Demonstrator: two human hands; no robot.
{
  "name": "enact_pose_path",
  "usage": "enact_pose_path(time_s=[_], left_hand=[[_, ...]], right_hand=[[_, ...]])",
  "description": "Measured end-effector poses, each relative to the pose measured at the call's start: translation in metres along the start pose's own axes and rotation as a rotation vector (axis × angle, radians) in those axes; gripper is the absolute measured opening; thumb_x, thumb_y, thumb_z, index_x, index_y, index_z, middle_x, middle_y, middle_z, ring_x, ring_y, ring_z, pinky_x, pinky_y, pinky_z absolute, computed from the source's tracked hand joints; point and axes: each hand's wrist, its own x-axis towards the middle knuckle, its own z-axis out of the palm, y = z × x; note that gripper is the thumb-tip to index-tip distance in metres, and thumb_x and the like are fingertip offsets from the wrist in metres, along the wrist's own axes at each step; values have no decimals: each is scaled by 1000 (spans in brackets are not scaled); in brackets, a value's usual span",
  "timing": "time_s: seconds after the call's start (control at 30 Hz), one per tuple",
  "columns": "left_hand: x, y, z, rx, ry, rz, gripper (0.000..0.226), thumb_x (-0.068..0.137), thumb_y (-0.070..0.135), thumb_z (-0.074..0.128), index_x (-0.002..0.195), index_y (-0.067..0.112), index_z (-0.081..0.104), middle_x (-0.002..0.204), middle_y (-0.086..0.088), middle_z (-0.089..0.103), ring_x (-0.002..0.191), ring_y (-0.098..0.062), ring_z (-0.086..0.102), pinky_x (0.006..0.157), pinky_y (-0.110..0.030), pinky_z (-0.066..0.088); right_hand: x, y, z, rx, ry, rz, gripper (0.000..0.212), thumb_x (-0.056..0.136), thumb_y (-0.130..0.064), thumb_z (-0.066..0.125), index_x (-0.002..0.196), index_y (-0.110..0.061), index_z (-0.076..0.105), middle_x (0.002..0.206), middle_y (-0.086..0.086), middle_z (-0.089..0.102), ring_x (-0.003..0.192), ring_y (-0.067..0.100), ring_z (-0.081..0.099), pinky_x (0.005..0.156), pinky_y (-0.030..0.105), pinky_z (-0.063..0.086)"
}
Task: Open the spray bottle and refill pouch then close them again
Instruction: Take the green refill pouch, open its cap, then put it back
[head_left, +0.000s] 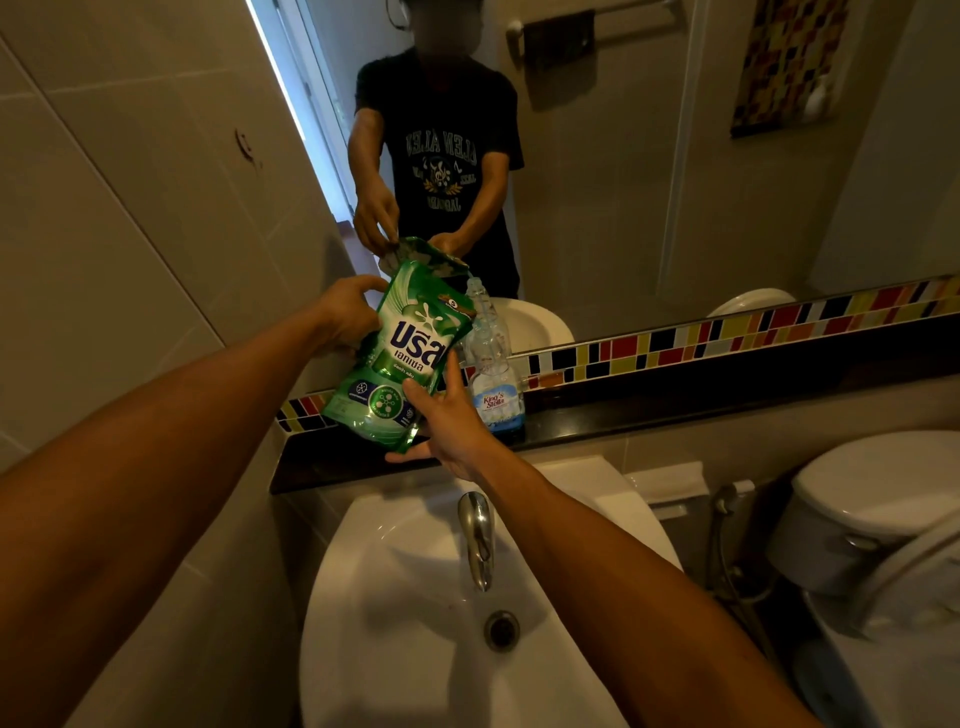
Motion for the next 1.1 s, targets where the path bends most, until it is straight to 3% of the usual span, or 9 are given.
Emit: enact_pose_path(time_s=[0.3,0.37,0.43,0.57,0.67,0.77,0.87,1.0,1.1], left_hand=[[0,-25,26,-138,33,42,62,93,-9,54,146,19,39,118,-24,62,90,-32,66,64,-39,56],[1,-34,35,-199,34,33,59,93,-8,52,144,21,41,112,-21,64,81,-29,66,58,-39,56],[3,-44,43,-232,54,35,58,92,-9,52,141,22,44,120,-21,62,87,-33,67,55,-40,56],[6,-66,62,-336,81,-1,56,92,-7,52,128,35,47,120,-24,61,82,-30,65,45,-31,52],[3,-77,79,-411,77,-35,53,96,-4,50,128,37,44,104,-13,63,81,-24,65,51,-33,55],[3,-86,96,-529,92,-87,44,97,0,49,128,30,45,95,-4,64,80,-19,66,54,-33,53],[2,-97,105,-626,103,-134,29,97,3,51,122,18,52,102,-9,65,93,-28,69,62,-40,57],[-2,-109,107,-760,132,-154,24,97,6,52,119,14,57,107,-9,70,96,-25,71,72,-49,62],[-5,-118,105,-853,168,-167,19,98,8,53,115,15,58,111,-8,69,99,-24,70,75,-49,62]], right_hand=[[0,6,-23,-190,51,7,80,102,-22,65,155,-58,16,151,1,53,129,38,59,70,64,62],[2,9,-29,-263,56,-32,82,101,-21,65,156,-58,15,151,1,54,130,35,60,81,67,60],[2,14,-36,-301,43,-71,87,102,-16,64,159,-53,10,154,5,52,132,33,60,93,64,57],[-2,20,-49,-374,31,-108,91,101,-9,63,164,-41,5,154,7,52,130,23,62,101,53,57],[-4,24,-61,-412,37,-89,89,101,-4,62,164,-35,7,145,3,56,117,10,65,88,31,63],[-4,27,-70,-444,60,-73,79,101,-3,61,162,-27,18,140,4,58,118,15,64,77,20,61],[-2,29,-75,-477,97,-56,63,105,-18,58,159,-27,27,137,2,59,115,13,64,81,22,59],[6,28,-76,-507,191,1,44,111,-34,41,155,-33,33,140,5,59,113,16,62,94,43,56],[15,28,-68,-471,253,26,29,112,-28,40,140,-27,49,127,7,66,106,17,66,83,41,59]])
